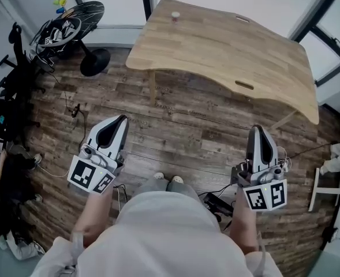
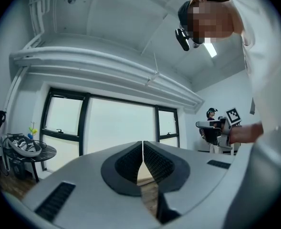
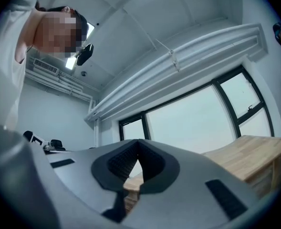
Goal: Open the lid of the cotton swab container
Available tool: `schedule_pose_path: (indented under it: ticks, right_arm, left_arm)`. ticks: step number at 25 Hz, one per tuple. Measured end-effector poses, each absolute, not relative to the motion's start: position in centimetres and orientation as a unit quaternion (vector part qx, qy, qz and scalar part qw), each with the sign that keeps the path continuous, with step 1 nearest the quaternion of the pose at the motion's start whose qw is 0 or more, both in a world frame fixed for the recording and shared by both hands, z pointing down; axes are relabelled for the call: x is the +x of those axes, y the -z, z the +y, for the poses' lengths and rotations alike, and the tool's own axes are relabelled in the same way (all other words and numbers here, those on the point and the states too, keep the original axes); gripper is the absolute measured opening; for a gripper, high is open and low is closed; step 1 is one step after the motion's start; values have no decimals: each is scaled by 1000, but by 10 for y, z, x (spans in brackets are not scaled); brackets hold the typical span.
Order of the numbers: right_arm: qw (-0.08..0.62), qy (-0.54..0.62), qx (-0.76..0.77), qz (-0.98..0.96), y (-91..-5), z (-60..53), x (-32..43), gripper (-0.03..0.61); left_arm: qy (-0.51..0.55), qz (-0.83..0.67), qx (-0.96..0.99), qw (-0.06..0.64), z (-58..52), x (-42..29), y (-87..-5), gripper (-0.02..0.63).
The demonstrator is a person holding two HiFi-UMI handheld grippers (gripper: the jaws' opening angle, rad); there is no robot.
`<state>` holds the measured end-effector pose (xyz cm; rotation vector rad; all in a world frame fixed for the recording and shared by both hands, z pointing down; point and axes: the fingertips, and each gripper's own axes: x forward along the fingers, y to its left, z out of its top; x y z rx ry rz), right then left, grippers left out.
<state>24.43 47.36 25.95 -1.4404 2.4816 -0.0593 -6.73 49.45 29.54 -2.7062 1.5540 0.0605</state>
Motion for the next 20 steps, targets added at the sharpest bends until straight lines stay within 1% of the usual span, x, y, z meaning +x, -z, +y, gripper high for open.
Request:
schedule_pose_path:
  ticks: [9, 20]
  right_arm:
    - [150, 40, -473, 867, -266, 460, 261, 20]
    - [155, 67, -457, 873, -276, 425, 258, 20]
  left_arm:
    - [-20, 514, -857, 11, 485, -52, -299, 20]
    - [-20, 529, -848, 6, 454, -57, -301, 18]
